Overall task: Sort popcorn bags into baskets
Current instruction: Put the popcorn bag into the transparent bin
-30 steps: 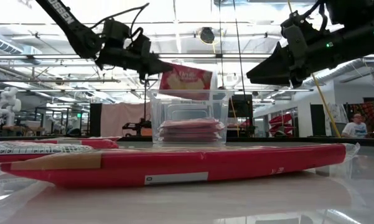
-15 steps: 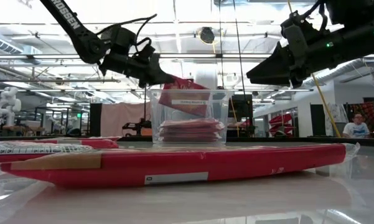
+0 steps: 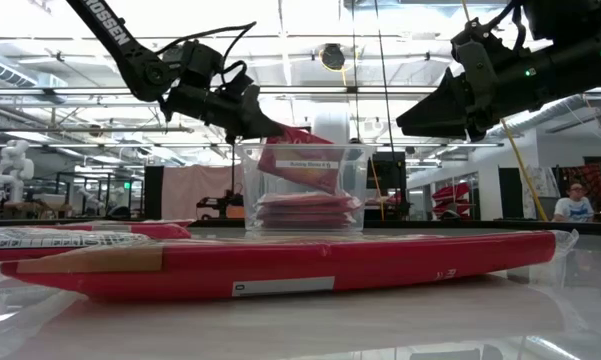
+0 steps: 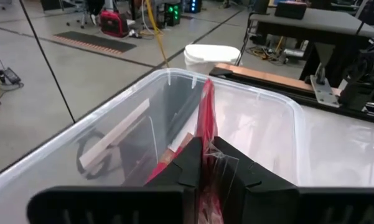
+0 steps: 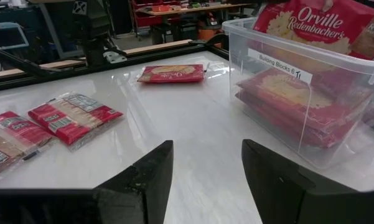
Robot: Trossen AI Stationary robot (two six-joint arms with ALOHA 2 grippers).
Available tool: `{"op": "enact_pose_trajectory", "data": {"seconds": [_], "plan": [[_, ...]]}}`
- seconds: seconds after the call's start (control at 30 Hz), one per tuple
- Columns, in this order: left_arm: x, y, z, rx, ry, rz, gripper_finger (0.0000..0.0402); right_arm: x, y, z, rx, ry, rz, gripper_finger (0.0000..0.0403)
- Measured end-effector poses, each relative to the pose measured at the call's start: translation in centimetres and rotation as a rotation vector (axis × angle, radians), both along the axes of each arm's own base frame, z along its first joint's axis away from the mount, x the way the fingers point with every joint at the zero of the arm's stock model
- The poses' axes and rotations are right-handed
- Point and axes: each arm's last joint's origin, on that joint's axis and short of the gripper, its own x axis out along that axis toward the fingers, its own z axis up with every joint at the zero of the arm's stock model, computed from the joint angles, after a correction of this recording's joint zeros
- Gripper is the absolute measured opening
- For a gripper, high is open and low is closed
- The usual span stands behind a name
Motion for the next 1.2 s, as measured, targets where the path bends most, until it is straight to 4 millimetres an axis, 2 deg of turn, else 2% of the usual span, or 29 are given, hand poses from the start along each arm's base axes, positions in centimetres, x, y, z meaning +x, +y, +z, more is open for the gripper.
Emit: {"op": "enact_pose_trajectory", "data": {"seconds": [0.37,0.47,0.6,0.73,0.9,1.07,1.2], "plan": [[-0.3,0.4,0.1,-0.008,-0.007,0.051,0.0134,0.0,0.0,0.0,0.003,-0.001,0.0,0.0185],[-0.9,0.5,1.1,-0.013,-0.035,0.076,0.015,0.0,0.0,0.0,0.01,-0.004,-0.001,0.0185],[-1.8,-0.3,2.8,-0.034,-0.039,0.082,0.0152,-0.1,0.0,-0.2,0.032,0.004,-0.008,0.0185],[-2.8,-2.3,4.4,-0.035,0.038,0.043,0.0144,-0.1,0.0,-0.4,0.077,0.005,0.001,0.0185],[-3.2,-6.0,4.3,-0.078,0.197,-0.063,0.0132,0.3,0.3,-1.1,0.216,-0.012,0.017,0.0185],[-2.8,-10.3,2.0,-0.119,0.229,-0.158,0.0129,1.7,1.1,-2.4,0.375,0.044,0.135,0.0185],[-2.5,-14.0,-0.4,-0.102,0.225,-0.174,0.0129,3.8,2.9,-3.0,0.453,0.117,0.271,0.0185]]}}
